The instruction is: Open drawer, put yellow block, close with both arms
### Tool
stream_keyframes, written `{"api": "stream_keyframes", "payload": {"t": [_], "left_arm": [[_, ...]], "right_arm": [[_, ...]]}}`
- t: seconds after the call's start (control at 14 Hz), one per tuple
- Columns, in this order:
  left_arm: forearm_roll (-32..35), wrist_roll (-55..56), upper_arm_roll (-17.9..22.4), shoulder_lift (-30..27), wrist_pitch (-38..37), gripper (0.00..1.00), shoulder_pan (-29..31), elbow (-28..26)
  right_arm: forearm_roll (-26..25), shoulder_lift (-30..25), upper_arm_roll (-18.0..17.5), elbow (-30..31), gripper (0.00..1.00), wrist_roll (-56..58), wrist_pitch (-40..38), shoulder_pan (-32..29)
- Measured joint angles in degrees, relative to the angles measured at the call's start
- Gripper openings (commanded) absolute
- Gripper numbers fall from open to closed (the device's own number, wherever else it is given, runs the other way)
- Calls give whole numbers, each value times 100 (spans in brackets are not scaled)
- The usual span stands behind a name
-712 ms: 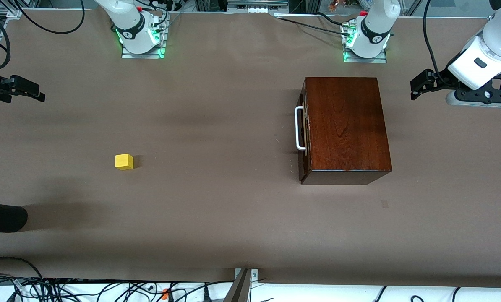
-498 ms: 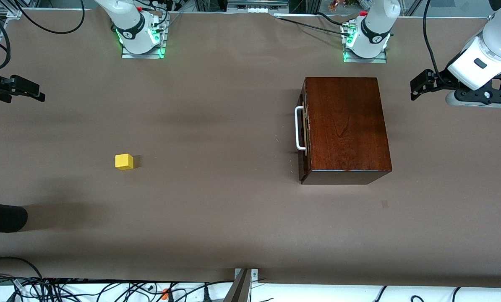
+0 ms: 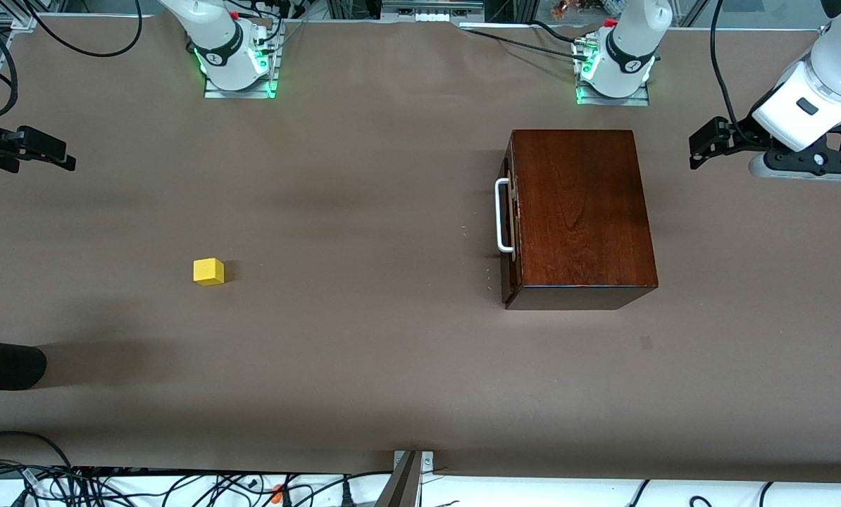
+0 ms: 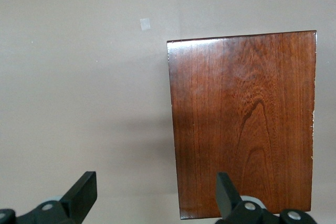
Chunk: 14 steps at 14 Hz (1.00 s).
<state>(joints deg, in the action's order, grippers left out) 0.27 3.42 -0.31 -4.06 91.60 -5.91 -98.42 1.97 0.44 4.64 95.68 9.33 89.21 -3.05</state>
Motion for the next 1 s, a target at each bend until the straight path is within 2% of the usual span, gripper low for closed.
{"api": "stream_keyframes", "payload": {"t": [0.64, 0.78, 1.0], "left_arm": [[-50, 65, -57, 2, 166, 100, -16, 0], [-109, 373, -296, 3, 177, 100, -27, 1], [-115, 1252, -941, 54, 198, 100, -51, 70]], "right_arm": [[0, 0, 1, 0, 100, 0, 0, 0], [0, 0, 1, 0, 100, 0, 0, 0], [0, 0, 1, 0, 100, 0, 0, -1]]}}
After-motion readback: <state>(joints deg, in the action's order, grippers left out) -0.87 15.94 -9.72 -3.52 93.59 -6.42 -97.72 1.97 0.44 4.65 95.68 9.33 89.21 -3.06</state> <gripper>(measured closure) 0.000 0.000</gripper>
